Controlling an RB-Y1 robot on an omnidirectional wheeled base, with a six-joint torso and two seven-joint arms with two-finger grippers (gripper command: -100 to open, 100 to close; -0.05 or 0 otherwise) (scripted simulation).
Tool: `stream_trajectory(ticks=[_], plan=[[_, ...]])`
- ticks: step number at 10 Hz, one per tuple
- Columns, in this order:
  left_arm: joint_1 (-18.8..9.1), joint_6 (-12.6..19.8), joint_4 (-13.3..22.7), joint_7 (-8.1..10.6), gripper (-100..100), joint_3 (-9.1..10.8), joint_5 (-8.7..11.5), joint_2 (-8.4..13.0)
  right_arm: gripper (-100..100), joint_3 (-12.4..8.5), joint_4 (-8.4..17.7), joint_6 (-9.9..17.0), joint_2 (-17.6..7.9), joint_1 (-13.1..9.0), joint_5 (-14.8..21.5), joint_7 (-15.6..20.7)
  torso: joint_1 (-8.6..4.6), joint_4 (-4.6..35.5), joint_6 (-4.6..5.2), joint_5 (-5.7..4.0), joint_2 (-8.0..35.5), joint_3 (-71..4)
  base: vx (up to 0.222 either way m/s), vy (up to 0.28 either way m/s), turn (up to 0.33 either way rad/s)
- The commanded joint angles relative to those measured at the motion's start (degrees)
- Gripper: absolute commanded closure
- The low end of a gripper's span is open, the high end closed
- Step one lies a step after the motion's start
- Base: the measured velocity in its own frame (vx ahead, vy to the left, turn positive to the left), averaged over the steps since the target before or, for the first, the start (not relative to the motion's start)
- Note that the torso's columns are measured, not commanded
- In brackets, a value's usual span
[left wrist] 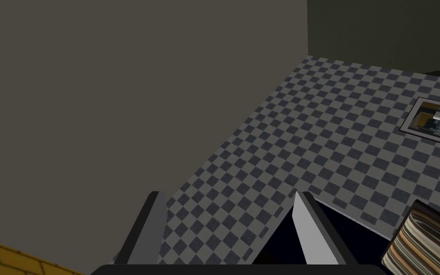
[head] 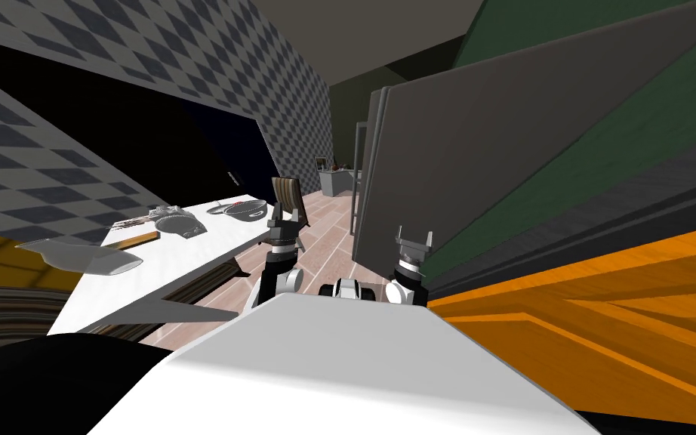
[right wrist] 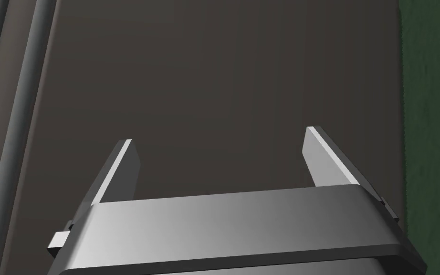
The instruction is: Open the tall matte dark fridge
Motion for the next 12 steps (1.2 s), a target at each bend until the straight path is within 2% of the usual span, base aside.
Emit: stream_trajectory(ticks=[1, 3, 4, 5, 6, 8, 9, 10, 11, 12], plan=[[0.0, 0.0, 0.0, 0.0, 0, 0.0, 0.0, 0.0, -100, 1.6, 2.2, -2.2, -0.3, -0.9, -3.9, -4.5, 0.01, 0.0, 0.02, 0.01, 0.0, 0.0, 0.059, 0.017, 0.113], [0.0, 0.0, 0.0, 0.0, 0, 0.0, 0.0, 0.0, -100, 1.6, 2.2, -2.2, -0.3, -0.9, -4.4, -6.7, 0.01, 0.0, 0.03, 0.01, 0.0, 0.0, 0.041, 0.008, 0.021], [0.0, 0.0, 0.0, 0.0, 0, 0.0, 0.0, 0.0, -100, 2.8, 3.7, -3.5, -0.5, -1.4, -7.1, -9.0, -0.03, 0.0, 0.03, 0.0, 0.1, 0.0, 0.051, 0.008, 0.091], [0.0, 0.0, 0.0, 0.0, 0, 0.0, 0.0, 0.0, -100, 2.8, 3.7, -3.5, -0.5, -1.4, -7.3, -10.5, 0.0, 0.0, 0.0, 0.0, 0.0, 0.0, 0.054, 0.006, 0.075], [0.0, 0.0, 0.0, 0.0, 0, 0.0, 0.0, 0.0, -100, 4.1, 5.2, -4.8, -0.6, -2.0, -9.8, -12.1, 0.01, 0.0, 0.02, 0.01, 0.0, 0.0, 0.074, 0.011, 0.099], [0.0, 0.0, 0.0, 0.0, 0, 0.0, 0.0, 0.0, -100, 4.1, 5.2, -4.8, -0.6, -2.0, -10.3, -14.4, 0.02, 0.0, 0.03, 0.02, 0.0, 0.0, 0.049, 0.009, 0.029], [0.0, 0.0, 0.0, 0.0, 0, 0.0, 0.0, 0.0, -100, 5.4, 6.7, -6.0, -0.7, -2.7, -13.0, -16.5, -0.01, 0.0, 0.03, 0.01, 0.1, 0.0, 0.056, 0.007, 0.106], [0.0, 0.0, 0.0, 0.0, 0, 0.0, 0.0, 0.0, -100, 5.4, 6.7, -6.0, -0.7, -2.7, -13.2, -18.0, 0.01, 0.0, 0.0, 0.0, 0.0, 0.0, 0.057, 0.005, 0.068], [0.0, 0.0, 0.0, 0.0, 0, 0.0, 0.0, 0.0, -100, 6.7, 8.3, -7.1, -0.7, -3.4, -15.6, -19.7, 0.0, 0.0, 0.03, 0.01, 0.0, 0.0, 0.077, 0.002, 0.097], [0.0, 0.0, 0.0, 0.0, 0, 0.0, 0.0, 0.0, -100, 6.7, 8.3, -7.1, -0.7, -3.4, -16.0, -21.1, 0.01, 0.0, 0.01, 0.0, -0.1, -0.1, 0.065, 0.008, 0.055]])
